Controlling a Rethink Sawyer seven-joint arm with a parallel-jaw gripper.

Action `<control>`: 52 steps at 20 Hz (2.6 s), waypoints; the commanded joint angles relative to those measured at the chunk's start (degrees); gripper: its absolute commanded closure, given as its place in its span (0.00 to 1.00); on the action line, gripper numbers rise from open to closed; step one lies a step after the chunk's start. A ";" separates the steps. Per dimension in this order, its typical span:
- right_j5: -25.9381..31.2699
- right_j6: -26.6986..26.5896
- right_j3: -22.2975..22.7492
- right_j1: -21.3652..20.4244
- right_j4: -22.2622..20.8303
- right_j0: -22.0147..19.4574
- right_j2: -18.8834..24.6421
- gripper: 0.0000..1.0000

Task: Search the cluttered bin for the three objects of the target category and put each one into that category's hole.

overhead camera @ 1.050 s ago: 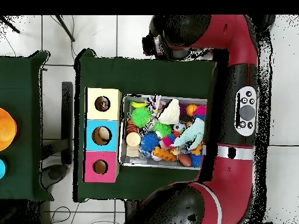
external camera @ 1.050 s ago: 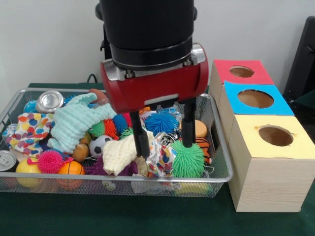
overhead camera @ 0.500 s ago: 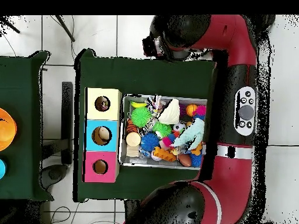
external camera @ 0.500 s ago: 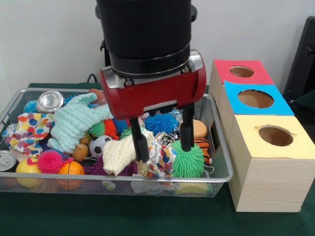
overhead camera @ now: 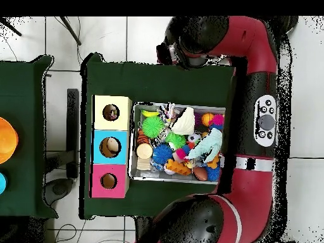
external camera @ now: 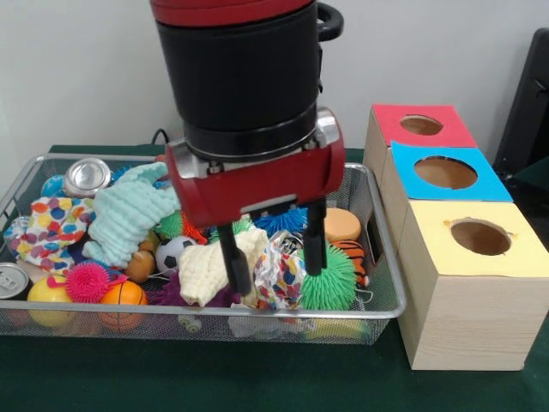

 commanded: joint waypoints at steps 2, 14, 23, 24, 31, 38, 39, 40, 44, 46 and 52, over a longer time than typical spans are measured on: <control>-2.15 -23.48 5.52 2.47 -1.50 -2.93 0.39 0.00; -3.86 -22.81 10.09 0.99 -0.09 -4.26 -0.92 0.00; -7.69 -16.68 22.72 -4.99 2.10 -6.46 -1.73 0.00; -8.07 -16.15 23.87 -5.46 2.28 -6.69 -1.71 0.00; -9.61 -14.07 28.35 -7.18 2.91 -7.55 -1.29 0.00; -11.20 -13.63 30.98 -7.69 3.10 -8.21 -1.04 0.00; -11.59 -13.64 31.15 -7.51 3.10 -8.30 -0.97 0.00; -11.77 -13.61 31.25 -7.50 3.06 -8.33 -0.97 0.00; -11.77 -13.41 31.25 -7.65 2.81 -8.18 -1.03 0.00; -12.41 -13.29 31.24 -7.43 2.60 -8.10 -1.01 0.00; -12.75 -13.52 30.90 -7.21 2.58 -8.12 -1.03 0.00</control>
